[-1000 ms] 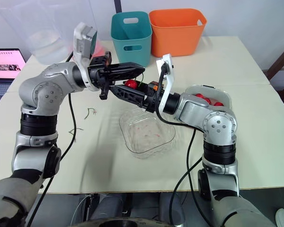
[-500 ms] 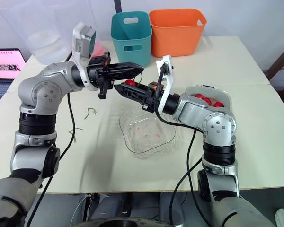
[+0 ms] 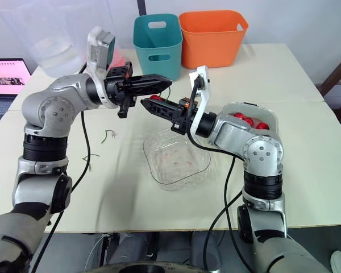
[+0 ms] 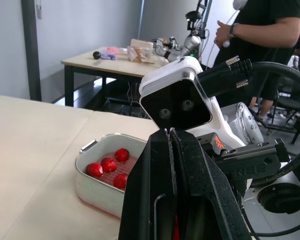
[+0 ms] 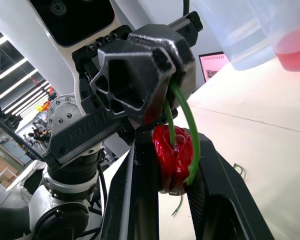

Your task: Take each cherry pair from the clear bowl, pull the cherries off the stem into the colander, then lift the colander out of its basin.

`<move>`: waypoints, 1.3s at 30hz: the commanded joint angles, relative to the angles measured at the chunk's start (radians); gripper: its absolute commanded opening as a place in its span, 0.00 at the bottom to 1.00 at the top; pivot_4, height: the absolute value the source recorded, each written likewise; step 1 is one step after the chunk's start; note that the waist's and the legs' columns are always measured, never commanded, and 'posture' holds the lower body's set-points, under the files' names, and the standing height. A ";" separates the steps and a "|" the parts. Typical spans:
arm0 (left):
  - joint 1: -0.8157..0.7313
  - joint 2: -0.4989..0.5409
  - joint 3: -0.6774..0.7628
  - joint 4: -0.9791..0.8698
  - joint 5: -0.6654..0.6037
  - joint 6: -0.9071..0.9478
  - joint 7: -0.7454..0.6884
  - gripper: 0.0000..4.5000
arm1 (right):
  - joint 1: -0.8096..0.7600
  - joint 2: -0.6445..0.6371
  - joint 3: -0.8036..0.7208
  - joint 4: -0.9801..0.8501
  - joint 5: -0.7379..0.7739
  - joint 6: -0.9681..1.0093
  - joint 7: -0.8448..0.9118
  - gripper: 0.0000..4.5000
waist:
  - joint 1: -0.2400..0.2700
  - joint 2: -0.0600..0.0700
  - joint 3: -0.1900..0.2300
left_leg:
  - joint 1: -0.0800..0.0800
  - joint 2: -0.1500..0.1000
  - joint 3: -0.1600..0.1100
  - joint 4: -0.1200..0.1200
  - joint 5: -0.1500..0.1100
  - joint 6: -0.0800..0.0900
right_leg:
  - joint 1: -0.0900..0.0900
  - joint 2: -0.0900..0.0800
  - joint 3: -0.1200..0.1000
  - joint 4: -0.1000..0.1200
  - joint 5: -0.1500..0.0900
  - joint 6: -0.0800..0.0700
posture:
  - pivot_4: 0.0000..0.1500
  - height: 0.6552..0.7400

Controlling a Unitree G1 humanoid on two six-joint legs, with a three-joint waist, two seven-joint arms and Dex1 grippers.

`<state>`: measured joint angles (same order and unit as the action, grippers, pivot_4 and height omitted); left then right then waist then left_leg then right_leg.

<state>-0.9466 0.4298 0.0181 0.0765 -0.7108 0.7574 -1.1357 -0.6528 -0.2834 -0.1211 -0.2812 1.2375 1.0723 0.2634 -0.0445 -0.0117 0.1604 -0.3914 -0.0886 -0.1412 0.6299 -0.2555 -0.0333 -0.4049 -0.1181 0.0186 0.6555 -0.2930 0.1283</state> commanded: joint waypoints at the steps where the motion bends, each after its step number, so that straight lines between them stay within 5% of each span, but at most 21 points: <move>1: -0.046 0.002 0.039 -0.011 -0.026 -0.012 0.009 0.00 | 0.013 -0.007 0.028 -0.047 -0.006 -0.005 0.019 0.10 | 0.000 0.000 0.000 | 0.000 0.000 0.000 0.000 0.000 0.000 | 0.000 0.000 0.000 0.000 0.000 0.000 | 1.00 1.00; 28: -0.075 -0.007 0.073 0.016 -0.048 0.005 0.034 0.00 | 0.145 -0.106 0.156 -0.143 -0.131 0.001 0.127 0.10 | 0.001 0.000 0.000 | 0.000 0.000 0.000 0.000 0.000 0.000 | 0.000 0.000 0.000 0.000 0.000 0.000 | 1.00 1.00; 39: -0.026 0.016 0.028 0.008 0.011 -0.056 0.012 0.00 | 0.129 -0.227 -0.012 -0.141 -0.061 0.004 0.149 0.10 | 0.006 0.000 0.000 | 0.000 0.000 0.000 0.000 0.000 0.000 | 0.001 0.000 0.000 -0.001 0.000 0.000 | 1.00 1.00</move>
<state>-0.9665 0.4351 0.0484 0.1123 -0.7025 0.7202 -1.1141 -0.5033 -0.4994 -0.0919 -0.3886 1.1502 1.0842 0.3943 -0.0383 -0.0117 0.1604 -0.3914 -0.0891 -0.1409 0.6300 -0.2556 -0.0331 -0.4037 -0.1183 0.0187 0.6538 -0.2930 0.1283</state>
